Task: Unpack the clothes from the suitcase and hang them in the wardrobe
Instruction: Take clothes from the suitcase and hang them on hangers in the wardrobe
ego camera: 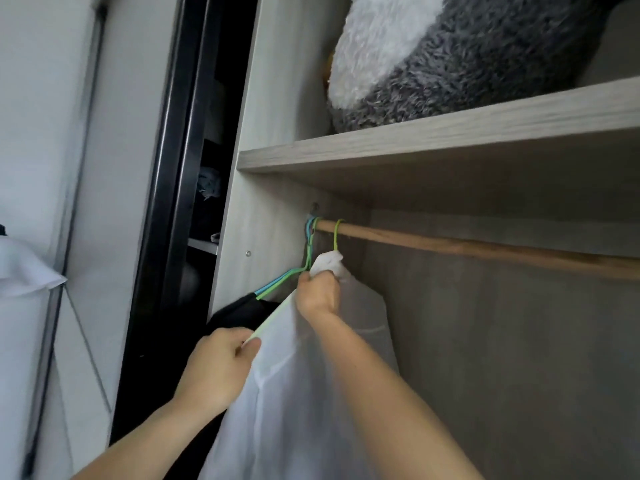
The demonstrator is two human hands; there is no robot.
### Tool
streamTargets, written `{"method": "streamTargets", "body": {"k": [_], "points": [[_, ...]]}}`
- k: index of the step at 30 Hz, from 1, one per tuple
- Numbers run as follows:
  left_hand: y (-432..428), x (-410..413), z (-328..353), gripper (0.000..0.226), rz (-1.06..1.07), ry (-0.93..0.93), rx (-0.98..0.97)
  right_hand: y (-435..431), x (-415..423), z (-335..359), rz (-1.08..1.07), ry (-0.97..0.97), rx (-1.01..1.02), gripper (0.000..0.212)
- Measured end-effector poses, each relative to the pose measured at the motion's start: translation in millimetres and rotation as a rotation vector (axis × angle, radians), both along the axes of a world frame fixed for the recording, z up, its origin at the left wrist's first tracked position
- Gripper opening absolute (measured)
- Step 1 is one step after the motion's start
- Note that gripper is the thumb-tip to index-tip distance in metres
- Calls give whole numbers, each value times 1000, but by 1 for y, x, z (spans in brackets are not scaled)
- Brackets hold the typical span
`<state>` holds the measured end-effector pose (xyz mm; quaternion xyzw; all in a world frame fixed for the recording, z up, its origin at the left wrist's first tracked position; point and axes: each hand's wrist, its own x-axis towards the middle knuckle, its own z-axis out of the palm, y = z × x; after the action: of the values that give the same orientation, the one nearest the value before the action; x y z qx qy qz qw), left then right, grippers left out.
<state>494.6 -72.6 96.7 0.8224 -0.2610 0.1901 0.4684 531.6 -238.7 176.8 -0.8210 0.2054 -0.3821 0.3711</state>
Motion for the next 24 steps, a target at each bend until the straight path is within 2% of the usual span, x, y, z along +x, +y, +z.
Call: {"method": "streamTargets", "body": {"k": [4, 8, 10, 13, 18, 21, 24], "points": [[-2, 22, -8, 36, 128, -61, -40, -3, 18, 6, 67, 96, -190, 46], [0, 35, -19, 16, 165, -10, -106, -2, 24, -3, 156, 154, -254, 58], [4, 32, -31, 24, 177, 25, -128, 0, 17, -14, 205, 167, -261, 61], [11, 24, -48, 28, 170, 88, -152, 5, 2, -38, 224, 132, -275, 55], [30, -7, -101, 45, 129, 135, -178, 29, -34, -125, 203, 38, -278, 45], [59, -40, -159, 49, 93, 192, -115, 58, -65, -196, 268, 126, -283, 45], [98, -66, -220, 43, 129, 308, -12, 91, -96, -251, 328, 255, -249, 45]]}}
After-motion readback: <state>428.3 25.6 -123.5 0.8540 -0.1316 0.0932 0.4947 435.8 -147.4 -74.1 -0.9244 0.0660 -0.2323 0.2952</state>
